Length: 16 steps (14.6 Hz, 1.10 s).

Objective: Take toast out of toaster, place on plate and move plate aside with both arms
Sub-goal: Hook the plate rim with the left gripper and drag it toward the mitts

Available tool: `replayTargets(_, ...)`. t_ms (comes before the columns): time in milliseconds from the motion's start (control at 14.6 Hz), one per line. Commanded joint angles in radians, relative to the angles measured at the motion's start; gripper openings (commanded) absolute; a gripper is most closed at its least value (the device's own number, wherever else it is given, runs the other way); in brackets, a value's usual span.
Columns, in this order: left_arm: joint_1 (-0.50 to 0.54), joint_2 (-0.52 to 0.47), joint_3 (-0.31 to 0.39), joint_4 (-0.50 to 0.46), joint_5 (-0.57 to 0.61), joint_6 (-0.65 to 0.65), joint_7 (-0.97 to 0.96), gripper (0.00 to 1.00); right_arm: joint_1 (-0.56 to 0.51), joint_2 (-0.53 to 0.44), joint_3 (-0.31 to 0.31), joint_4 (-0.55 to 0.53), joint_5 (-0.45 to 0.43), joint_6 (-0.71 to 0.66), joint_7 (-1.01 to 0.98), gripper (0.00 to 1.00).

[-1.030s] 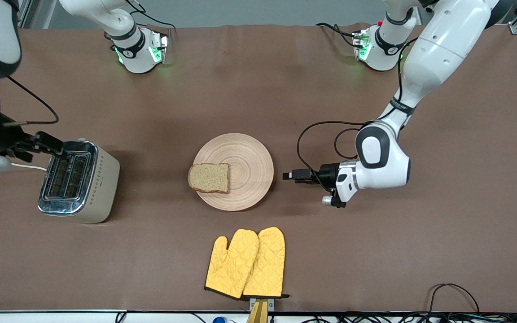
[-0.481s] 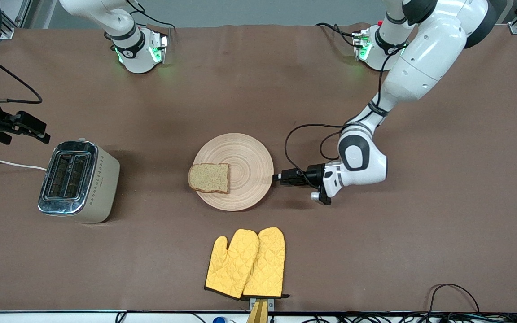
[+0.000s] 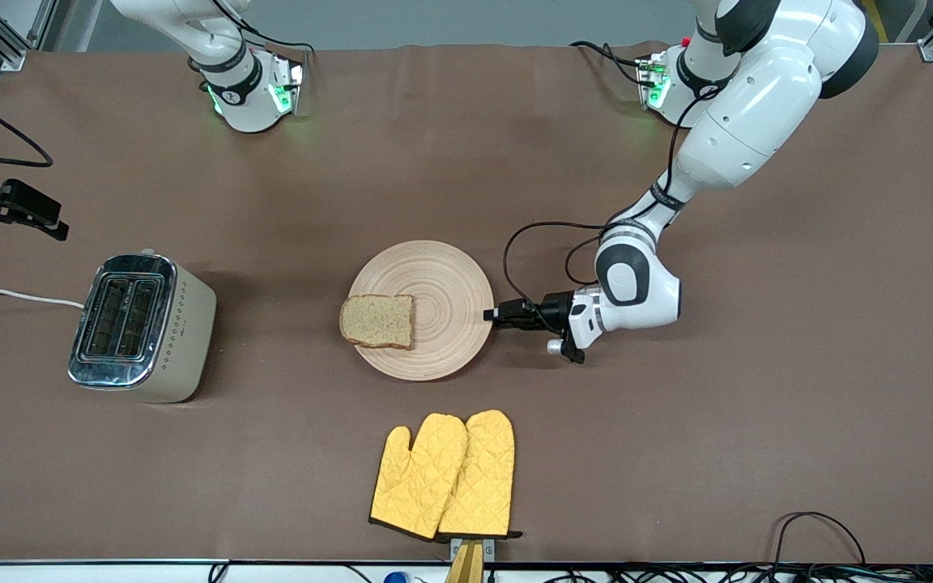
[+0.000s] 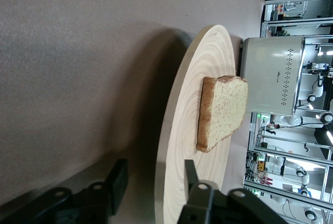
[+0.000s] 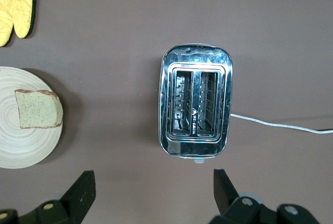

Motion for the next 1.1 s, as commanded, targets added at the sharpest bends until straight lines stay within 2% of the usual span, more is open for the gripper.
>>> replayTargets(0, -0.002, -0.003, -0.008, -0.013, -0.022, 0.013, 0.025, 0.46, -0.108, -0.005, 0.118, 0.001, -0.026, -0.008, 0.019, 1.00)
replayTargets(206, -0.012, -0.001, -0.008, -0.019, -0.025, 0.013, 0.025, 0.38, -0.136, -0.001, 0.126, 0.013, -0.026, -0.013, 0.004, 1.00)
replayTargets(412, -0.018, 0.003, -0.008, -0.018, -0.028, 0.013, 0.025, 0.20, -0.120, 0.005, 0.119, 0.038, -0.030, -0.005, 0.000, 1.00)
replayTargets(755, -0.027, -0.004, -0.008, -0.015, -0.039, 0.015, 0.025, 0.03, -0.144, 0.008, 0.118, 0.035, -0.030, -0.018, -0.007, 1.00)
replayTargets(1030, -0.018, -0.039, -0.012, -0.016, -0.039, 0.015, 0.020, 0.01, -0.142, 0.008, 0.116, 0.035, -0.056, -0.014, -0.004, 1.00)
